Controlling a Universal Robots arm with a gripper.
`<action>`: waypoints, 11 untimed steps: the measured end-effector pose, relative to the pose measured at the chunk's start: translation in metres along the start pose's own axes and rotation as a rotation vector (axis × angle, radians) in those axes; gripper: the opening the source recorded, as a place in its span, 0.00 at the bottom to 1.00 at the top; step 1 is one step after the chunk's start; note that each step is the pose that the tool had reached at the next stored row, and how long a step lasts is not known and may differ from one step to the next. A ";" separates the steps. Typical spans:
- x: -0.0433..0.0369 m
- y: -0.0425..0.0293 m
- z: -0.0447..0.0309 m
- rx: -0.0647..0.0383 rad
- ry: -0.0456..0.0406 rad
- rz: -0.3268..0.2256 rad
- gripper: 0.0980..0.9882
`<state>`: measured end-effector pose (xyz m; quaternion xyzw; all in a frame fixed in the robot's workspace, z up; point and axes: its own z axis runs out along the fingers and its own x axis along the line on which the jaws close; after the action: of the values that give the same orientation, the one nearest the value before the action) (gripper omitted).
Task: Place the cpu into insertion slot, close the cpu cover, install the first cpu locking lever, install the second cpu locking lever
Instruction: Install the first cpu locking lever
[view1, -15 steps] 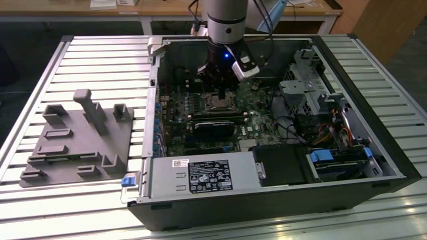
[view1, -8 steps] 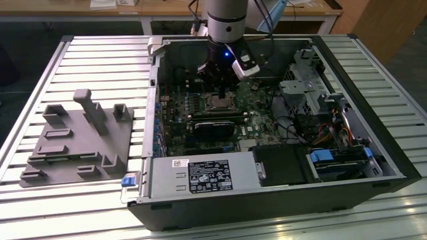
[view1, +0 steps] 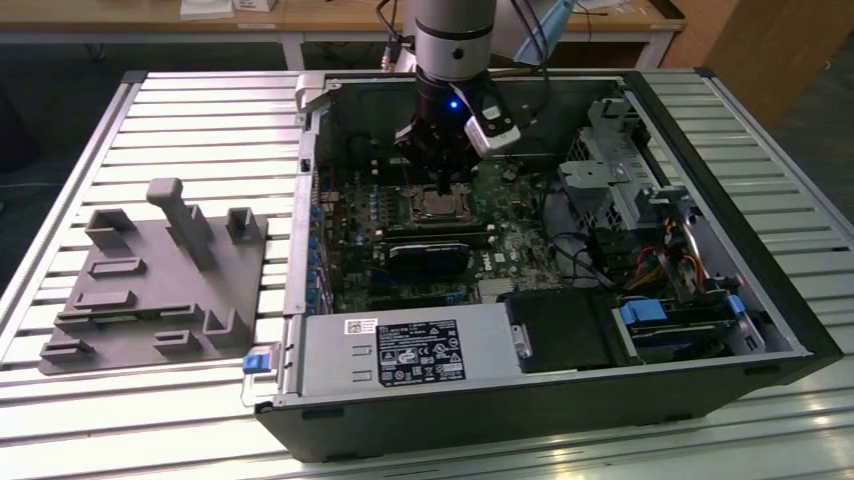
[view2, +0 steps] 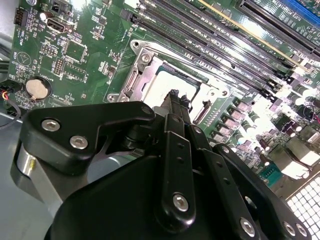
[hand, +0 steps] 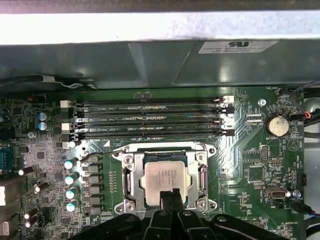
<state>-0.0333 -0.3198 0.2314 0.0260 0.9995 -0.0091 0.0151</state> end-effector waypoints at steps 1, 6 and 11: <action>0.0000 0.0000 0.0000 0.000 0.0000 0.000 0.01; 0.0000 0.0000 -0.0001 0.000 0.0000 0.000 0.01; 0.0005 0.0000 -0.0002 0.000 0.0001 0.000 0.01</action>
<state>-0.0338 -0.3198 0.2315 0.0260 0.9995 -0.0092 0.0151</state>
